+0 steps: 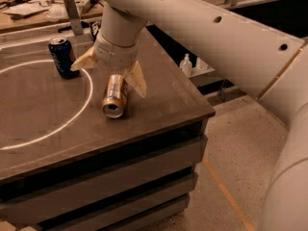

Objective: Knock orange can over

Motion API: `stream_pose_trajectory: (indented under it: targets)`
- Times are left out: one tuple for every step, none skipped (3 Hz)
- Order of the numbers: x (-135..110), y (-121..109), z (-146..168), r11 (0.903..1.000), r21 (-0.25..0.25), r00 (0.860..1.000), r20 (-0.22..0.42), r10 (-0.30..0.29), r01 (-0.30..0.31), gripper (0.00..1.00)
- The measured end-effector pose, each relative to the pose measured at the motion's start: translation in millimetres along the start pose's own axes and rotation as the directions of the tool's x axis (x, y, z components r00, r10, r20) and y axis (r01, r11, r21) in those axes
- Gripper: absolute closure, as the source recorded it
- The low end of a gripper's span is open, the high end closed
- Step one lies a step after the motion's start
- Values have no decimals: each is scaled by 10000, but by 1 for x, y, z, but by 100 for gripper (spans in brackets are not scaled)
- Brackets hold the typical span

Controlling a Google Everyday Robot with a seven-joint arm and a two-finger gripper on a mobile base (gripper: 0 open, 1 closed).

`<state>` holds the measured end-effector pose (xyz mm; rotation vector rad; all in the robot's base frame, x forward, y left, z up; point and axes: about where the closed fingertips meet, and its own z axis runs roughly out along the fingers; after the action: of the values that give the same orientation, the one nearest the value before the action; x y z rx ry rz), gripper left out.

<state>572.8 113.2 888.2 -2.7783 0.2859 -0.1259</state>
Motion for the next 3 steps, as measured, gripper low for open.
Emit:
stream_pose_trajectory:
  targets:
    - [3, 0, -4, 9995, 245, 9997, -108, 205, -202, 0]
    - [8, 3, -10, 9970, 562, 9982, -264, 547, -532, 0]
    - [17, 13, -18, 9803, 1246, 9866, -364, 1590, -1534, 0]
